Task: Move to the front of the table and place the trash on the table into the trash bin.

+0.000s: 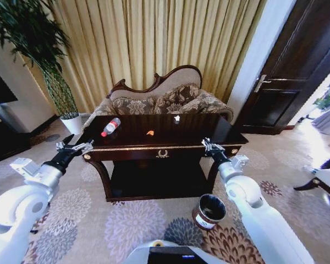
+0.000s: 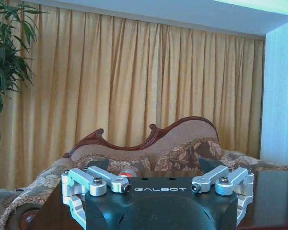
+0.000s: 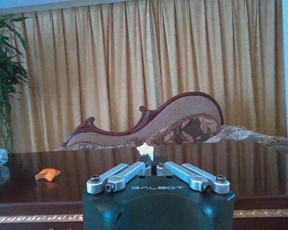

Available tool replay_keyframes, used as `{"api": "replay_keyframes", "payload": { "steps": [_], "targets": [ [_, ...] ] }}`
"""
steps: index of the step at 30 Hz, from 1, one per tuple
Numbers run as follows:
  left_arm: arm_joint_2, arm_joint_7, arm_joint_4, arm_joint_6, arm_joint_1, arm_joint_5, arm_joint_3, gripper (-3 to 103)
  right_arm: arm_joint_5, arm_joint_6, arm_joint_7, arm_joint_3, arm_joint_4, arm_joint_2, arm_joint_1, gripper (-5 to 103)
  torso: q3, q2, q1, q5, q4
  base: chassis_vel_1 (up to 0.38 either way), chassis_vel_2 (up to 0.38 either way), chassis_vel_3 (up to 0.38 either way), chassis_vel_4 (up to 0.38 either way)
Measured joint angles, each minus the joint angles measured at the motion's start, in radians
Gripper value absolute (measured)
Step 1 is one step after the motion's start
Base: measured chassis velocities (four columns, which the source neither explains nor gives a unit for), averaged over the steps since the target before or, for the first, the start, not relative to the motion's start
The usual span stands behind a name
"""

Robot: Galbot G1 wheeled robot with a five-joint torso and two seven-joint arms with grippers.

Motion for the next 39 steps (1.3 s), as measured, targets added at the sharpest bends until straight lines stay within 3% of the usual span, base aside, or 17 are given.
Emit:
{"api": "replay_keyframes", "payload": {
  "steps": [16,23,35,39],
  "targets": [
    [-0.002,0.006,0.017,-0.004,-0.009,0.004,0.007,100,-0.101,0.051,-0.093,0.017,-0.197,0.05,-0.056,0,0.0,0.0,0.0,0.0002,-0.0002,0.042,-0.045,-0.048,0.04],
    [-0.006,0.008,0.019,-0.006,-0.006,0.006,0.006,100,-0.186,0.086,-0.157,0.044,-0.399,0.086,-0.064,0,0.0,0.0,0.0,0.0001,-0.0002,0.0,0.0,0.0,0.0],
    [-0.01,0.011,0.017,-0.009,0.002,0.011,0.004,100,-0.313,0.163,-0.176,0.057,-0.713,0.167,0.005,0,0.0,0.0,0.0,0.0003,-0.0001,0.0,0.0,0.0,0.0],
    [-0.012,0.011,0.011,-0.009,0.01,0.014,0.003,100,-0.384,0.219,-0.195,0.084,-0.864,0.21,0.053,0,0.0,0.0,0.0,0.0002,0.0,0.0,0.0,0.0,0.0]
  ]
}}
